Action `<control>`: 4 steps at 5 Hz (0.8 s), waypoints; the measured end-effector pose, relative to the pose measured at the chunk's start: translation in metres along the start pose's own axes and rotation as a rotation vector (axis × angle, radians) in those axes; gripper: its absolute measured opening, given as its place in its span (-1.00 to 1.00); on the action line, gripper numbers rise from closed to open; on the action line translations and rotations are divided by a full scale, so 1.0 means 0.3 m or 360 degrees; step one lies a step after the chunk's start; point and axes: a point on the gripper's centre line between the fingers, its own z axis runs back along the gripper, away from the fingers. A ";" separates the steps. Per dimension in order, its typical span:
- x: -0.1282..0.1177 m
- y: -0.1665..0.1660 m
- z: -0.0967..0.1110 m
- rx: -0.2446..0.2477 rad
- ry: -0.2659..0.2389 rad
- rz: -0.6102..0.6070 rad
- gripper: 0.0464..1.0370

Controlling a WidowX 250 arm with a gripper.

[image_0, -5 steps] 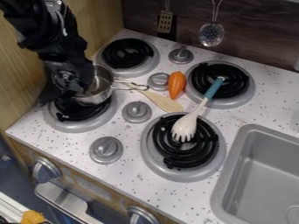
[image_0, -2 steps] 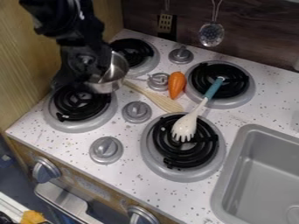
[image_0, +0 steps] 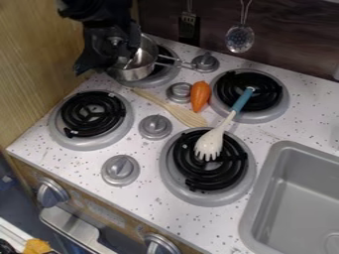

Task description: Move to pot from the front left burner to the back left burner

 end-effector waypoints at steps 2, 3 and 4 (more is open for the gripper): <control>0.021 -0.109 -0.129 -0.0135 0.0038 -0.0089 -0.89; 0.020 -0.136 -0.161 -0.0166 0.0041 -0.0102 -0.89; 0.013 -0.139 -0.215 -0.0177 0.0088 -0.0096 -0.89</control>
